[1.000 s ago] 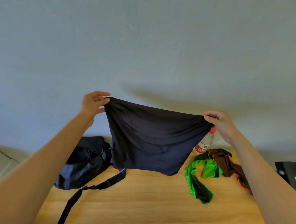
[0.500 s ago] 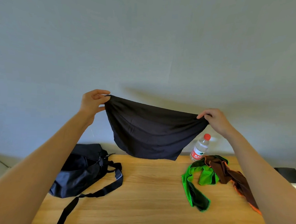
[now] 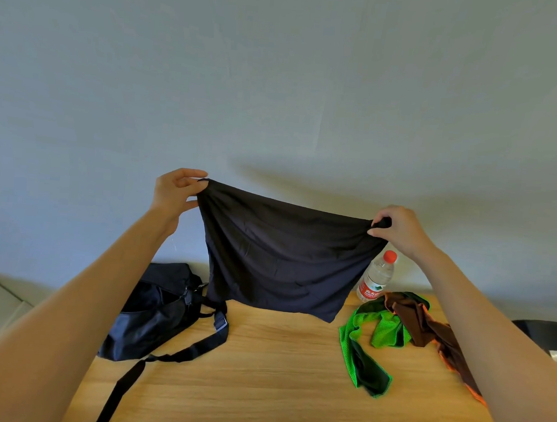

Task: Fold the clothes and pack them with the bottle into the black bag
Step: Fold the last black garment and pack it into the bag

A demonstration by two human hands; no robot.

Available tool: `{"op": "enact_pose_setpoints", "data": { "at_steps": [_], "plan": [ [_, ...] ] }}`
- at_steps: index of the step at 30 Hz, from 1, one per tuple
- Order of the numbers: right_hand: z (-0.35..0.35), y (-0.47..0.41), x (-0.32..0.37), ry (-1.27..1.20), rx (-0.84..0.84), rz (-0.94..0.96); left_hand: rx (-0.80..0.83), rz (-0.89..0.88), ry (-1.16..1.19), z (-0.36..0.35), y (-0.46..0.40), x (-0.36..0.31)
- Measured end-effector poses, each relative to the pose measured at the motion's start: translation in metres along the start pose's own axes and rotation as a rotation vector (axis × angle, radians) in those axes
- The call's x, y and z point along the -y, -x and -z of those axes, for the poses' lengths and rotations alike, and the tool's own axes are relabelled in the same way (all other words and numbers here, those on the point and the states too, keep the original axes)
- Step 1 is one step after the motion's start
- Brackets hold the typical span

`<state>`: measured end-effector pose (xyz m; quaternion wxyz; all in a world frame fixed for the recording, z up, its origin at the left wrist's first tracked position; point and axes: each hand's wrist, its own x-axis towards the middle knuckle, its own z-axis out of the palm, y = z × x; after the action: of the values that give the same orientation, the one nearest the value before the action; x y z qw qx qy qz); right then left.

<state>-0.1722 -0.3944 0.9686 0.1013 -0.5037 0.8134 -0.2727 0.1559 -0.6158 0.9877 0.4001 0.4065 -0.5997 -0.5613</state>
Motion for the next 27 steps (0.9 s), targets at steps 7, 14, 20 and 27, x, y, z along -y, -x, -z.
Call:
{"op": "enact_pose_setpoints", "data": {
  "at_steps": [7, 14, 20, 27],
  "plan": [
    [0.000, 0.003, -0.008, -0.304, -0.073, -0.020, -0.023, 0.026, -0.006, 0.006, 0.004, 0.009],
    [0.006, 0.009, -0.011, -0.641, -0.147, -0.106, -0.033, 0.035, -0.012, 0.015, 0.007, 0.011],
    [0.014, 0.014, -0.015, -0.956, -0.162, -0.173, -0.009, 0.012, -0.019, 0.020, 0.011, 0.009],
    [0.021, 0.015, -0.012, -0.776, -0.082, -0.216, 0.019, -0.017, -0.048, 0.018, 0.013, 0.011]
  ]
}}
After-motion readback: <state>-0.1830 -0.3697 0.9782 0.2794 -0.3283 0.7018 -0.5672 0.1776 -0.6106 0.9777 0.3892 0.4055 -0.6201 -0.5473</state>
